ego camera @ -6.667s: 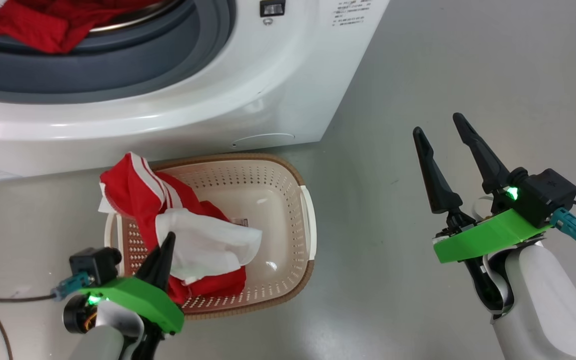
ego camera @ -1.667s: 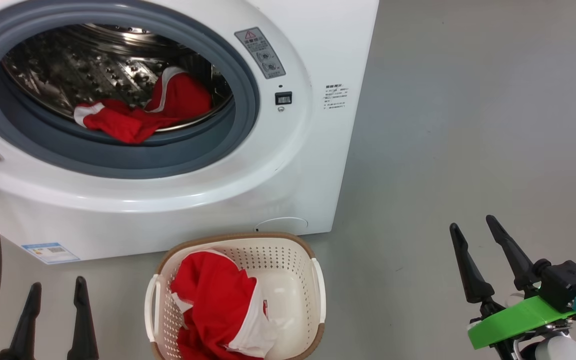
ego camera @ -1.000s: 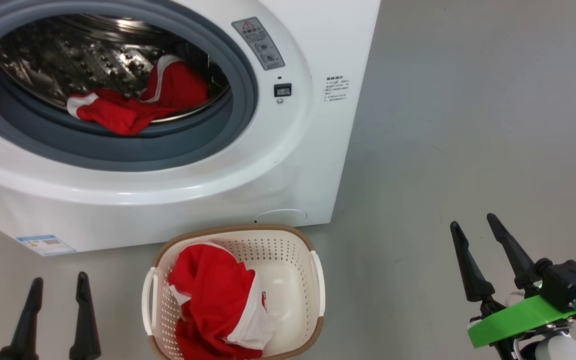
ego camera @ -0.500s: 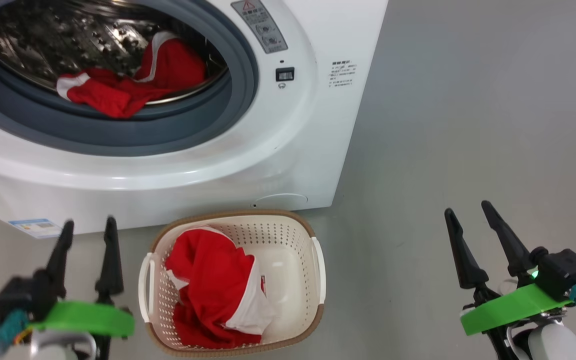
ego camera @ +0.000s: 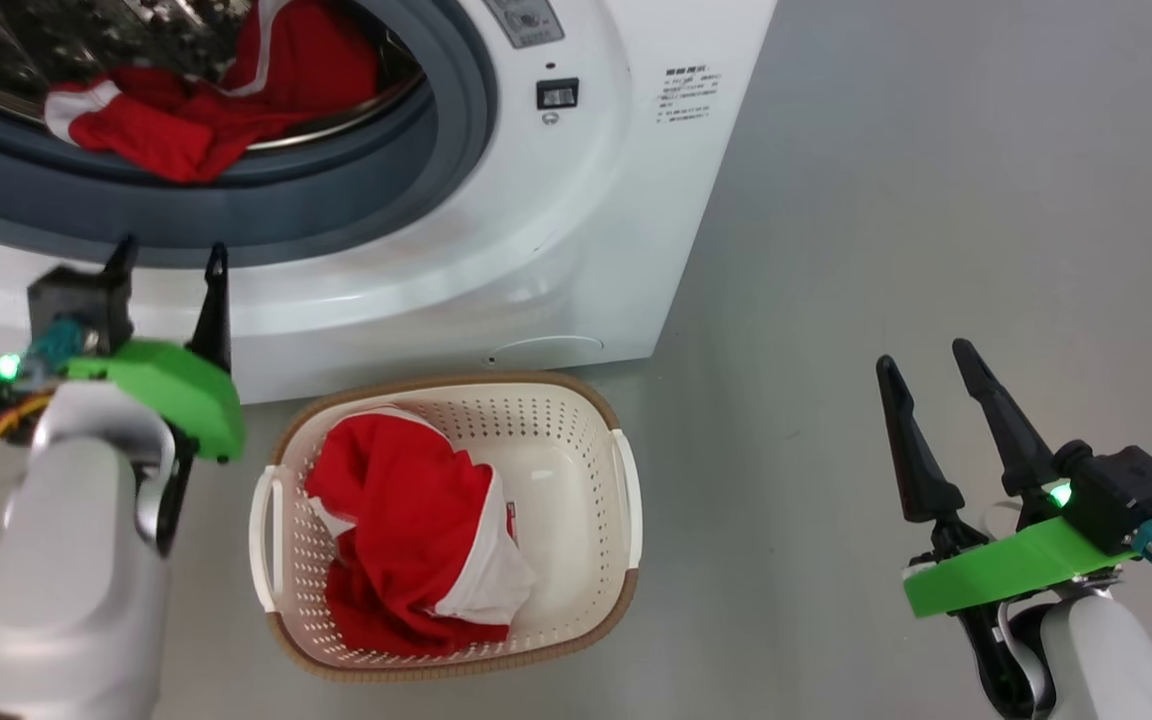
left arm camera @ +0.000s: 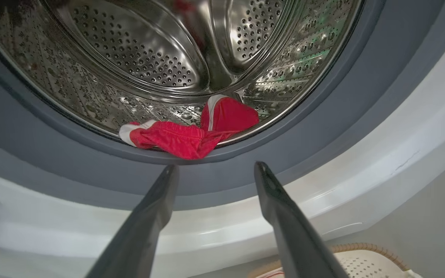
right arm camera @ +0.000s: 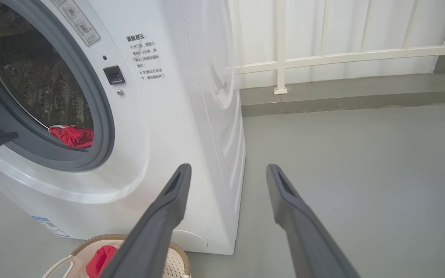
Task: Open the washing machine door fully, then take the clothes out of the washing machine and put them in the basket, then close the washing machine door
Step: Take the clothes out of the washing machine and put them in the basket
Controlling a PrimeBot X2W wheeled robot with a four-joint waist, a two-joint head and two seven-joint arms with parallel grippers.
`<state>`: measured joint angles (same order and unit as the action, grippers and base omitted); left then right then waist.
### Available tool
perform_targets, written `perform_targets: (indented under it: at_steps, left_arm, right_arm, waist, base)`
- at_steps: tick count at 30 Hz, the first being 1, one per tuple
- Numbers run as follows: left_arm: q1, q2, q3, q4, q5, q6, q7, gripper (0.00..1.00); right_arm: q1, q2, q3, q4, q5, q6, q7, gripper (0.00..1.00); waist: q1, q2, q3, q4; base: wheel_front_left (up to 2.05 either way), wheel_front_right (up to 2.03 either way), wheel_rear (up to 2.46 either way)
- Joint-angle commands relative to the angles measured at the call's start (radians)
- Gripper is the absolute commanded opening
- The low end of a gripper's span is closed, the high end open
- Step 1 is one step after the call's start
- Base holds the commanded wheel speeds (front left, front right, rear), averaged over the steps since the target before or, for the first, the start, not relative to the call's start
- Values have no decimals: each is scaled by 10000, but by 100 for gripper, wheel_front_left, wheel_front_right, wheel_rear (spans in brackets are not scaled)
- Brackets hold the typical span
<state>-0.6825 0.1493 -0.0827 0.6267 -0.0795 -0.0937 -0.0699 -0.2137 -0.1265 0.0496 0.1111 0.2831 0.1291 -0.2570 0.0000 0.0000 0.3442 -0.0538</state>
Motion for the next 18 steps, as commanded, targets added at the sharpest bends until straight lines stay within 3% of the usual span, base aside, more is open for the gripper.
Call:
perform_targets:
  at_steps: [1, 8, 18]
  left_arm:
    - [-492, 430, 131, 47, 217, 126, 116, 100]
    - [-2433, 829, -851, 2078, 1428, 409, 1418, 100]
    - [-4399, 1061, -1602, 3981, 2194, 673, 1869, 100]
  right_arm:
    - [-154, 12, 230, -247, -140, 16, -48, 100]
    - [-438, 81, 243, -323, -150, 16, -48, 100]
    - [-656, 232, 379, -349, -130, 16, -48, 100]
  waist:
    - [0, 0, 142, -86]
    - [0, 0, 473, -141]
    - [0, 0, 823, -418]
  base:
    - [0, 0, 0]
    - [0, 0, 0]
    - [0, 0, 0]
